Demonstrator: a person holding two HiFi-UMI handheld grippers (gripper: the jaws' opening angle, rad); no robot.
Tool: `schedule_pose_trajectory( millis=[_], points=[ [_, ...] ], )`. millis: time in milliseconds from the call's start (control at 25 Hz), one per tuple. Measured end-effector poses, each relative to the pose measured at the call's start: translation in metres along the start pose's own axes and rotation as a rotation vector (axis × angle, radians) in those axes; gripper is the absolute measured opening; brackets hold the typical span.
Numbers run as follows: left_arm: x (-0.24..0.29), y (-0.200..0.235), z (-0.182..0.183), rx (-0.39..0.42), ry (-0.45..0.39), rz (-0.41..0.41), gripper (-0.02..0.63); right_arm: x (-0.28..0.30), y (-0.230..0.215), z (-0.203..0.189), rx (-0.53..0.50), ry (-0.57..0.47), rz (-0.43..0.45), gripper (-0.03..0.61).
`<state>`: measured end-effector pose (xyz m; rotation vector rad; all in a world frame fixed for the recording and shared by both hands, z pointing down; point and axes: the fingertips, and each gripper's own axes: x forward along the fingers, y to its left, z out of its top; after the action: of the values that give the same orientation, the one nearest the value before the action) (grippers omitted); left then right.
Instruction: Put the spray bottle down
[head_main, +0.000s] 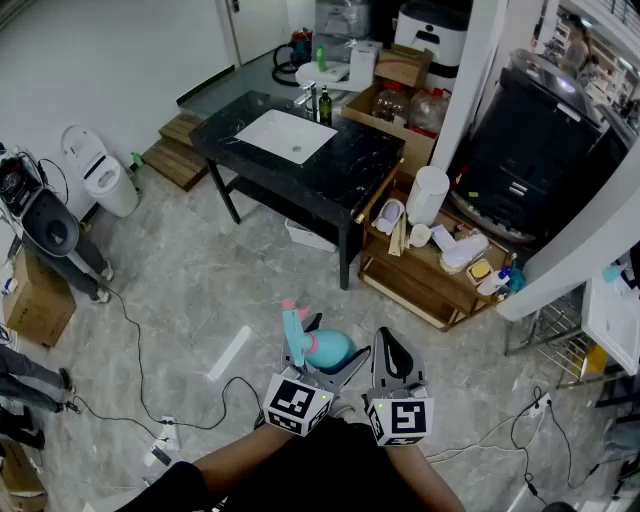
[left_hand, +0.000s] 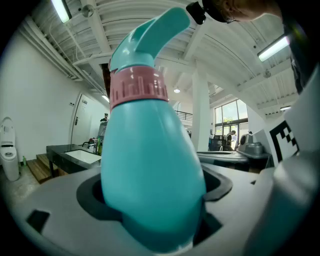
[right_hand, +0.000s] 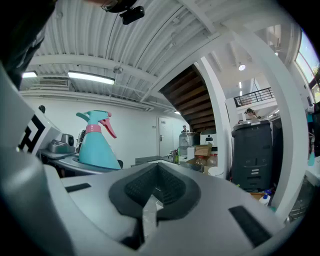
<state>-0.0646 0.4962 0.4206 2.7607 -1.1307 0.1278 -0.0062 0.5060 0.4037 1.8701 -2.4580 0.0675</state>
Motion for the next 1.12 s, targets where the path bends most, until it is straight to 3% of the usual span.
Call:
schedule_pose_trajectory(
  millis=[120,240,640,1120],
  points=[
    [0.008,-0.011,-0.001,0.013,-0.003,-0.006,0.442,-0.009,-0.015,0.001,0.015,-0.022,-0.002,0.015],
    [0.009,-0.003,-0.006,0.023,-0.007,0.039,0.442,-0.014,-0.028,-0.001,0.061,-0.045,0.002,0.015],
    [0.017,0.026,0.005,0.055,-0.035,0.084,0.442,-0.014,-0.053,-0.033,0.121,0.018,0.011,0.015],
    [0.113,0.071,0.006,0.017,-0.037,0.025,0.442,0.035,-0.121,-0.044,0.132,0.042,-0.078,0.015]
  ],
)
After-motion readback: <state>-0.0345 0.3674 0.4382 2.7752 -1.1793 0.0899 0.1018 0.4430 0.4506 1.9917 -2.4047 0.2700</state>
